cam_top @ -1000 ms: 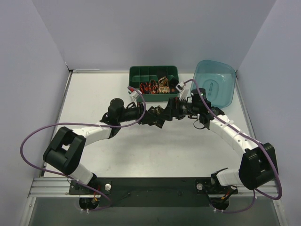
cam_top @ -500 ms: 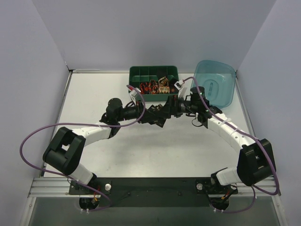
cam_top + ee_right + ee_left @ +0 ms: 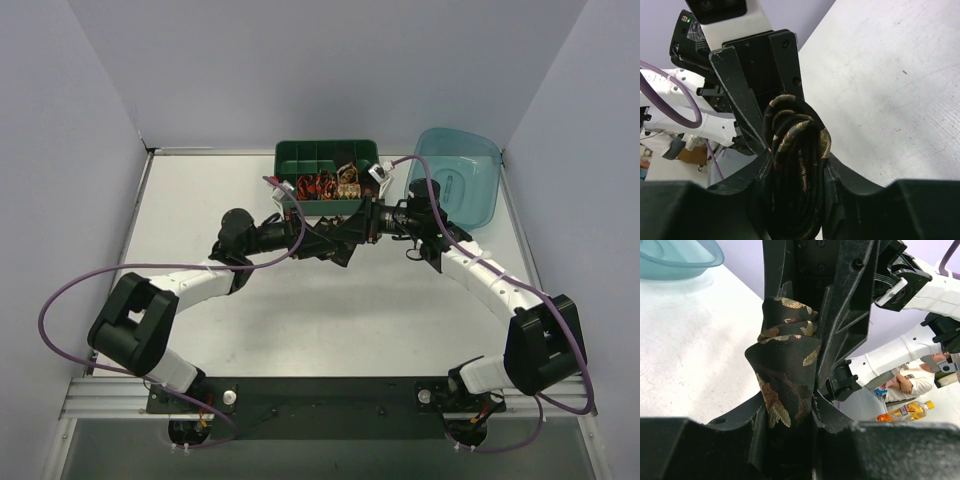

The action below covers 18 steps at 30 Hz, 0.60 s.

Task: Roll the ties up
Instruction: Pick up the tie at the center of the board.

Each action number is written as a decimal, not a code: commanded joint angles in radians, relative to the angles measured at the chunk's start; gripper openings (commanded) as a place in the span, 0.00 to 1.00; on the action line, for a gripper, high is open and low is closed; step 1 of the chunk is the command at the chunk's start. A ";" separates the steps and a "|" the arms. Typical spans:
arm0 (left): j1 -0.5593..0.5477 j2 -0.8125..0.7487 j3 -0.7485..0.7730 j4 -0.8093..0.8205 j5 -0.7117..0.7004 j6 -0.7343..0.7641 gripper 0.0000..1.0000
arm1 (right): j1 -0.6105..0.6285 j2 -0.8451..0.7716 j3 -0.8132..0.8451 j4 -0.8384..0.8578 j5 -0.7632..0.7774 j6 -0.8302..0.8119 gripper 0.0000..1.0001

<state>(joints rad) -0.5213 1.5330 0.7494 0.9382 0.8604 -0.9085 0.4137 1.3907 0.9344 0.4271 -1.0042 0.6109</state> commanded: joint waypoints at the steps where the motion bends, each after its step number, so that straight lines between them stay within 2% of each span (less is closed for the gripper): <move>1: -0.008 -0.043 0.030 0.128 0.032 -0.029 0.27 | 0.014 -0.002 0.018 0.101 -0.063 0.020 0.21; 2: -0.008 -0.045 0.031 0.129 0.029 -0.029 0.27 | 0.014 -0.002 0.020 0.101 -0.066 0.023 0.14; 5: -0.008 -0.048 0.039 0.129 0.029 -0.032 0.28 | 0.016 -0.001 0.029 0.104 -0.077 0.029 0.00; 8: -0.006 -0.050 0.045 0.129 0.026 -0.032 0.29 | 0.016 0.002 0.044 0.096 -0.079 0.032 0.00; 11: -0.002 -0.050 0.054 0.110 0.022 -0.024 0.44 | 0.016 0.005 0.069 0.064 -0.071 0.018 0.00; 12: 0.001 -0.053 0.060 0.065 0.008 -0.001 0.58 | 0.016 0.007 0.078 0.043 -0.054 0.009 0.00; 14: 0.015 -0.060 0.065 0.005 -0.012 0.031 0.72 | 0.016 0.017 0.102 -0.031 -0.031 -0.037 0.00; 16: 0.052 -0.074 0.076 -0.108 -0.046 0.078 0.81 | 0.016 0.031 0.142 -0.080 0.019 -0.078 0.00; 18: 0.113 -0.092 0.076 -0.169 -0.082 0.088 0.84 | 0.016 0.066 0.194 -0.152 0.073 -0.102 0.00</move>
<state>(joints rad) -0.4980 1.5024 0.7776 0.8845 0.8497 -0.8875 0.4217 1.4193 1.0145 0.3565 -0.9985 0.5926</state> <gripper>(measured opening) 0.815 0.330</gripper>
